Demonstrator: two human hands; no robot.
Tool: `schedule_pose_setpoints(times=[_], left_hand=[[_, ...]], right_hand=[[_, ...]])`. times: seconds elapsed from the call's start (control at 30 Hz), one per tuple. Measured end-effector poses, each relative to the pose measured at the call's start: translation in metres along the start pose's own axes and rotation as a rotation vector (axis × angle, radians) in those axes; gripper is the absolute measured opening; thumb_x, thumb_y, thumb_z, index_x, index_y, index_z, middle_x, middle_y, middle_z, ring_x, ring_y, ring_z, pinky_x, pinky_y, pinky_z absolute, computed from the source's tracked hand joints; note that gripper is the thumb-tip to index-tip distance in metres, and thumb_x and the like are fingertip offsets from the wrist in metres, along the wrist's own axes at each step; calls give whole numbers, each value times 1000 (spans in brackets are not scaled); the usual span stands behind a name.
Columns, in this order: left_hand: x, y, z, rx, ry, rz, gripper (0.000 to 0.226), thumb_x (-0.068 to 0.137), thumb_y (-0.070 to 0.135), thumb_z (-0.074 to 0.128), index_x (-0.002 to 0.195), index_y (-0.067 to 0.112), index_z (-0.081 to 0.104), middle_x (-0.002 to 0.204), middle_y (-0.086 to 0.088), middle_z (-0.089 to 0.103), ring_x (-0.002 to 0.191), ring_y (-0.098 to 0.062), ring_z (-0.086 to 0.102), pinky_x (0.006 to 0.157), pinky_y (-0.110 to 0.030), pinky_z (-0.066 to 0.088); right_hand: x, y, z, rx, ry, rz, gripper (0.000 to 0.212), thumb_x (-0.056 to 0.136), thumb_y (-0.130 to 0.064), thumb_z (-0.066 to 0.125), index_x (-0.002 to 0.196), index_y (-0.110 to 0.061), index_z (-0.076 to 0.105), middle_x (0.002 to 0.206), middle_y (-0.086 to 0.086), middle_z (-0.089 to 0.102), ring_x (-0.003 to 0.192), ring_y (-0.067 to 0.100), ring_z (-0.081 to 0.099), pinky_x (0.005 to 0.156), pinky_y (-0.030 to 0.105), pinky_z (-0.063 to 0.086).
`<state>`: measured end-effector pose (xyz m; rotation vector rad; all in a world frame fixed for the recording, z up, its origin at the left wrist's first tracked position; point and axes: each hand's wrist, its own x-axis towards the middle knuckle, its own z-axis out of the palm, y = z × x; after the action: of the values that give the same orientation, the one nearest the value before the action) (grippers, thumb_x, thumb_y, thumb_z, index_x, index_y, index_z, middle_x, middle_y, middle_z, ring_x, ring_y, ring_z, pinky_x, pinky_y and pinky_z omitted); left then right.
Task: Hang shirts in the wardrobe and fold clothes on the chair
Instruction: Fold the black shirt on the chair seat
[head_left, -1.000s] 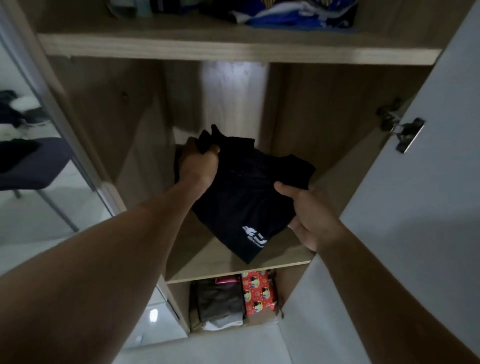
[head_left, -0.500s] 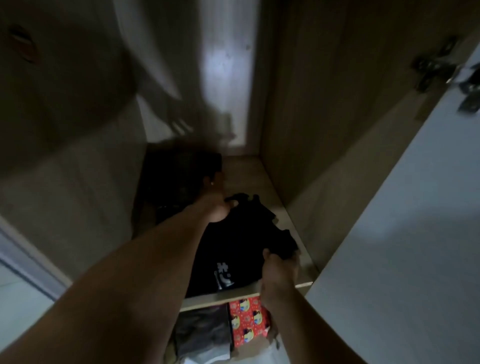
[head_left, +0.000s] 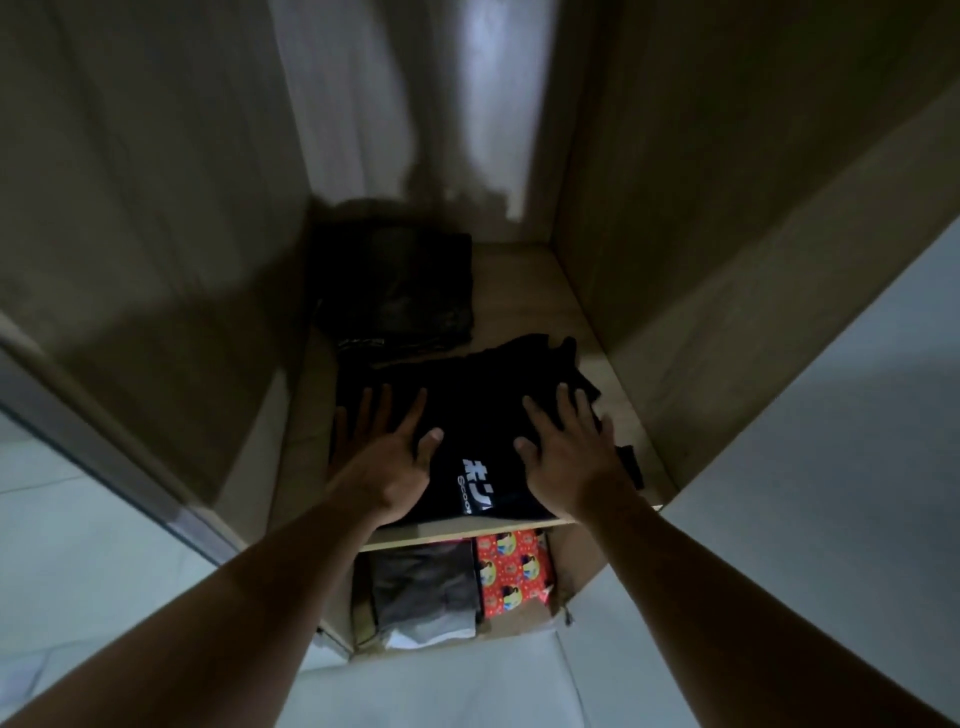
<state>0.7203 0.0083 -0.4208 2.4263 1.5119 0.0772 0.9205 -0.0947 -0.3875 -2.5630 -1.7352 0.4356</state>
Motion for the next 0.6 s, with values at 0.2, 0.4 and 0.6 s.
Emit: schedule_pose_setpoints(times=[0.2, 0.4, 0.6], left_hand=[[7, -8, 0, 3, 21, 14, 63, 99, 65, 13, 156, 45, -5, 167, 3, -10, 153, -16, -16, 122, -42, -11], [11, -11, -2, 13, 8, -1, 63, 98, 66, 12, 155, 46, -7, 167, 3, -11, 152, -15, -16, 122, -43, -12], [-1, -5, -24, 35, -136, -43, 64, 101, 61, 16, 156, 42, -10, 166, -3, -18, 151, -22, -22, 121, -46, -12]], right_hand=[[3, 3, 34, -23, 201, 2, 71, 98, -60, 5, 162, -28, 6, 169, 15, 6, 155, 34, 8, 122, 56, 9], [14, 3, 25, 2, 77, -2, 65, 104, -55, 11, 161, -30, -8, 169, 9, -10, 156, 27, -8, 124, 51, -3], [6, -4, 3, -64, -25, -5, 66, 107, -51, 15, 161, -23, -7, 168, 13, -11, 155, 31, -11, 124, 56, -1]])
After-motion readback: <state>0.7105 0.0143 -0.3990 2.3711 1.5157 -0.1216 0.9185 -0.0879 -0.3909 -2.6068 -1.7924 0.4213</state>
